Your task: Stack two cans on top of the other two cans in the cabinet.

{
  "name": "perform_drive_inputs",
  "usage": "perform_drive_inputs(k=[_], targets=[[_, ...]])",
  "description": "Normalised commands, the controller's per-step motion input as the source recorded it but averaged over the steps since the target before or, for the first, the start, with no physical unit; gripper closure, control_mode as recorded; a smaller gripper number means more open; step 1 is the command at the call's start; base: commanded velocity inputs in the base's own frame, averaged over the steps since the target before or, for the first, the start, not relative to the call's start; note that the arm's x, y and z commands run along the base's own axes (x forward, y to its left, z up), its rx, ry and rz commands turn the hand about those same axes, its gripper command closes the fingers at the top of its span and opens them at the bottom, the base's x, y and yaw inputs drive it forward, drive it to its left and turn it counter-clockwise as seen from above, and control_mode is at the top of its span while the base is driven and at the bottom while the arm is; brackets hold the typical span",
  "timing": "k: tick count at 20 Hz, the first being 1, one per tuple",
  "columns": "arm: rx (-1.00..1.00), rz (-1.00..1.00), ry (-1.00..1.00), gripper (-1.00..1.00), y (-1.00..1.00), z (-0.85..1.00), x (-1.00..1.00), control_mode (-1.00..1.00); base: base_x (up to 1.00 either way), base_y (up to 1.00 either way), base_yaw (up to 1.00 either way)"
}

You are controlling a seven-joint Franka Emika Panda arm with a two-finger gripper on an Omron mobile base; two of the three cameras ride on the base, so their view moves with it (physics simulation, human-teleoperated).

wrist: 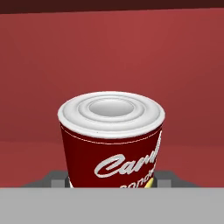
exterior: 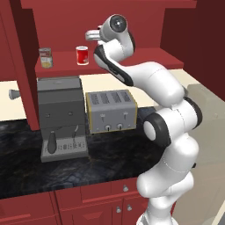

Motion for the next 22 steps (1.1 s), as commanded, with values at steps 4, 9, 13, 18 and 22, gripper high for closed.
perform_drive_inputs(k=[4,9,13,18,22], targets=[[0.01,-0.02,0.04,1.0,0.0,0.0,0.0,-1.0,0.0,0.0,0.0],[0.0,0.0,0.02,1.0,0.02,0.0,0.0,-1.0,0.0,0.0,0.0],[0.0,0.0,0.01,1.0,0.0,-0.1,0.0,-1.0,0.0,0.0,0.0],[0.0,0.0,0.0,1.0,-0.01,-0.11,0.0,-1.0,0.0,0.0,0.0],[0.0,0.0,0.0,1.0,0.0,-0.13,0.0,-1.0,0.0,0.0,0.0]])
